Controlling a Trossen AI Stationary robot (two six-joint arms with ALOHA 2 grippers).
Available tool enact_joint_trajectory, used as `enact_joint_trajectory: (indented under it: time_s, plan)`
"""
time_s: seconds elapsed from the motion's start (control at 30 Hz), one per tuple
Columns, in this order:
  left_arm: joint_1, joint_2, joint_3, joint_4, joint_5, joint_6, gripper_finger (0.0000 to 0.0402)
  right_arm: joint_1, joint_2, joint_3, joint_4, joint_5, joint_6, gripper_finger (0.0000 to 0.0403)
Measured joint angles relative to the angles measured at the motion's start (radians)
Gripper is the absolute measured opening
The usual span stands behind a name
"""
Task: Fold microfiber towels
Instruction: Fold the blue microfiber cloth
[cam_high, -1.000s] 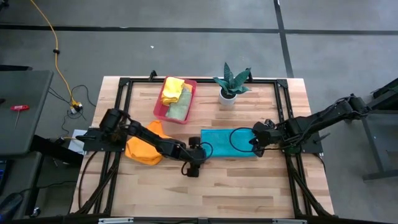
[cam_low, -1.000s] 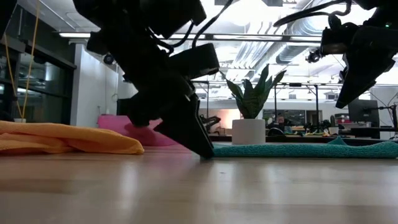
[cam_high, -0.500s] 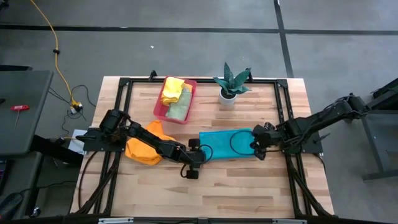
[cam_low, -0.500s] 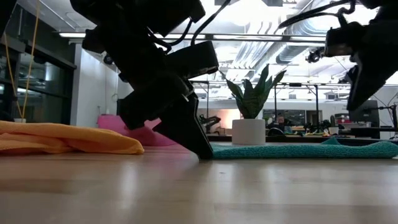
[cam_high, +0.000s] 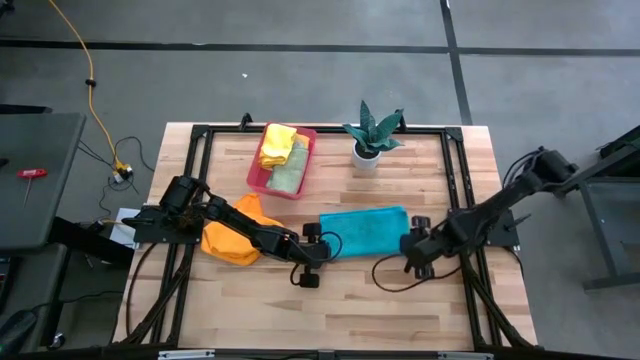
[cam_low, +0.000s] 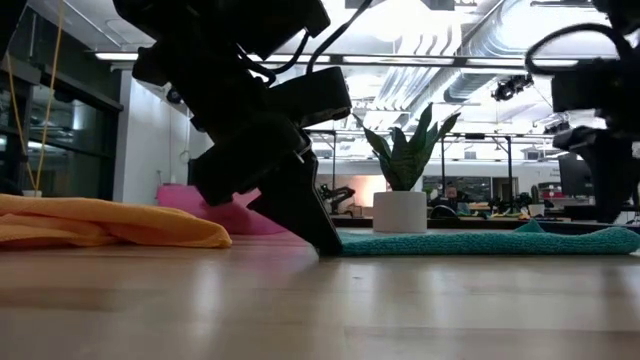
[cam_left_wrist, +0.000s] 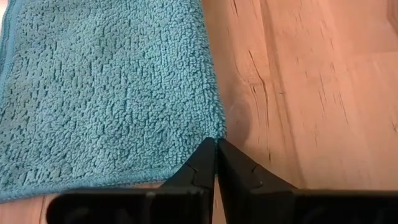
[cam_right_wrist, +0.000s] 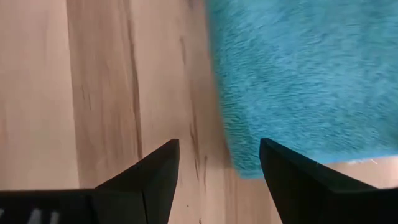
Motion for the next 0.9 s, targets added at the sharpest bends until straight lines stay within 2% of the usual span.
enact_joint_trajectory:
  time_s: [0.23,0.6,0.73,0.9]
  plan:
    - [0.0,0.0,0.0,-0.001,0.002,-0.019,0.0001,0.005,0.118,0.0,0.017,0.015,-0.009,0.0207]
    - [0.0,0.001,-0.001,-0.001,0.008,-0.027,0.0,0.005,0.137,0.003,0.006,0.013,0.038,0.014]
    - [0.0,0.001,-0.001,-0.001,0.009,-0.03,0.0,0.005,0.137,0.002,0.003,0.015,0.04,0.0098]
    - [-0.004,0.001,-0.001,-0.002,0.02,-0.035,0.0,0.004,0.138,0.001,-0.002,0.017,0.104,0.0012]
